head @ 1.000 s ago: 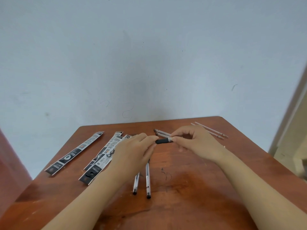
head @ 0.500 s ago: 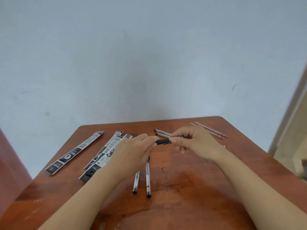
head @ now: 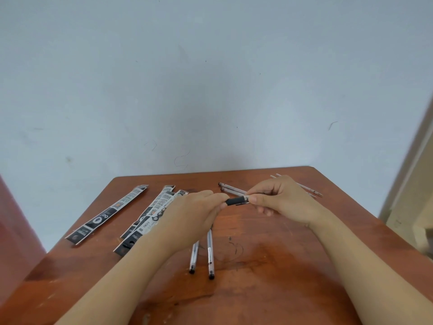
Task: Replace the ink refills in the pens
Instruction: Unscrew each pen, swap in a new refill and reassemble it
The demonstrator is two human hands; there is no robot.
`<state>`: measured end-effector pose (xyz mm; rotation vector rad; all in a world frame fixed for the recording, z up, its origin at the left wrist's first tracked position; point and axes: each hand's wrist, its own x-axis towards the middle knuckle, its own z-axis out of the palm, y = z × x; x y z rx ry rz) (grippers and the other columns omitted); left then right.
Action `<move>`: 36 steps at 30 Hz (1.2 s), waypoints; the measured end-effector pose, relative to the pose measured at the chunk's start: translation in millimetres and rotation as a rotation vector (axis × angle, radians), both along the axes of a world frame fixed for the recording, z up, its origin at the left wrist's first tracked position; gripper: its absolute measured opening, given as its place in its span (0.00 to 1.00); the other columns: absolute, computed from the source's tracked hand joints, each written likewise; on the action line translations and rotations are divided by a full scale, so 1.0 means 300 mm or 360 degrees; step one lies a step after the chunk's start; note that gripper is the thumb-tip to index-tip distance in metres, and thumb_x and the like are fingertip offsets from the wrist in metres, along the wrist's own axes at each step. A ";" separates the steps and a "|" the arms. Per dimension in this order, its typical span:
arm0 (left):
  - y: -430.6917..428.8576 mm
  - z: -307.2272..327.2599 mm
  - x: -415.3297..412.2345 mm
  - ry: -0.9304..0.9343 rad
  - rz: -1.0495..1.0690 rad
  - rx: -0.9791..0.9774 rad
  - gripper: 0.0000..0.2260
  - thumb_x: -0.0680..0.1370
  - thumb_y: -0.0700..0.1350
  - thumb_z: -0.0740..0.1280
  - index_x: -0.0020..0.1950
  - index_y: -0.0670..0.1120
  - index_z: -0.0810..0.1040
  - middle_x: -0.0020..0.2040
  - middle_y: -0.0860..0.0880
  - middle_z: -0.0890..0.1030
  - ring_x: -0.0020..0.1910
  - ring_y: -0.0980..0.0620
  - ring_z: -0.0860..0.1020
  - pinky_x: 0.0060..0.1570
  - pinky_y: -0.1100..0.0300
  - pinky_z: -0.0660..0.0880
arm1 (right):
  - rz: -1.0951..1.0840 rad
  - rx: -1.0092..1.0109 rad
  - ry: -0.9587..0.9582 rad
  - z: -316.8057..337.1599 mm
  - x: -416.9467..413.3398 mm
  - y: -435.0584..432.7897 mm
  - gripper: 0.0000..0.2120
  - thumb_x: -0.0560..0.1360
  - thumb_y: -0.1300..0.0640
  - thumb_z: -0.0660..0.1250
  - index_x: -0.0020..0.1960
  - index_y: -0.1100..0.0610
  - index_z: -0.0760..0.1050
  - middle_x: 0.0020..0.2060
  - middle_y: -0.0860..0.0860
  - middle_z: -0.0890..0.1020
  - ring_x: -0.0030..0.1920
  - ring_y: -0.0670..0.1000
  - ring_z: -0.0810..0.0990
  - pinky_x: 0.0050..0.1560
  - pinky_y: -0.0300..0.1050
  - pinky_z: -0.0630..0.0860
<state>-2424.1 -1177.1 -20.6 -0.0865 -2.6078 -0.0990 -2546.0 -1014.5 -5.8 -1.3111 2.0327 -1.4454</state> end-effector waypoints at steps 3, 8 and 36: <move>0.005 0.012 0.002 -0.0200 -0.0012 0.0260 0.11 0.80 0.47 0.53 0.53 0.50 0.75 0.33 0.56 0.71 0.34 0.58 0.70 0.38 0.63 0.70 | 0.0005 0.0008 -0.0011 0.001 -0.001 0.001 0.09 0.73 0.63 0.67 0.38 0.52 0.80 0.21 0.46 0.77 0.22 0.41 0.70 0.27 0.30 0.67; 0.015 0.025 0.006 -0.0296 -0.0025 0.0394 0.10 0.80 0.46 0.55 0.50 0.48 0.76 0.31 0.56 0.71 0.31 0.60 0.68 0.36 0.64 0.67 | 0.0018 0.0027 -0.0052 0.001 -0.004 0.002 0.09 0.73 0.64 0.67 0.38 0.53 0.81 0.21 0.47 0.77 0.21 0.42 0.70 0.26 0.31 0.67; -0.045 0.078 0.037 -0.0400 0.0268 0.0556 0.10 0.80 0.45 0.56 0.51 0.46 0.77 0.31 0.57 0.70 0.31 0.59 0.68 0.32 0.69 0.63 | -0.0225 -0.0270 -0.0134 0.035 -0.120 0.142 0.13 0.57 0.45 0.78 0.35 0.53 0.84 0.20 0.48 0.74 0.23 0.43 0.68 0.29 0.35 0.64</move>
